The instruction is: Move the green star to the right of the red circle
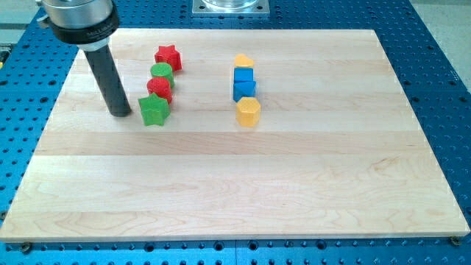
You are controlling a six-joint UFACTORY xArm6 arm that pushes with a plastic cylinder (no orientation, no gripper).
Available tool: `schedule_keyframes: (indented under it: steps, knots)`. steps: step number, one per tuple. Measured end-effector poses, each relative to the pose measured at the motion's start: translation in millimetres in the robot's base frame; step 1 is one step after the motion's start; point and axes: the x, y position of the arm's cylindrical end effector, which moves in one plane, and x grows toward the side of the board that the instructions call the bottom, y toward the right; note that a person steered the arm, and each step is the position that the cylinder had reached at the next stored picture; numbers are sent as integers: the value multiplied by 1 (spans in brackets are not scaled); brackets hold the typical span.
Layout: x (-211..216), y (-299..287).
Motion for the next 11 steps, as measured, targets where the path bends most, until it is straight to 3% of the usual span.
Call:
schedule_keyframes:
  steps: [3, 5, 6, 7, 9, 10, 11]
  knots:
    - [17, 42]
    - [73, 41]
    - [74, 71]
    - [18, 88]
    - [27, 86]
    - [55, 64]
    - [44, 65]
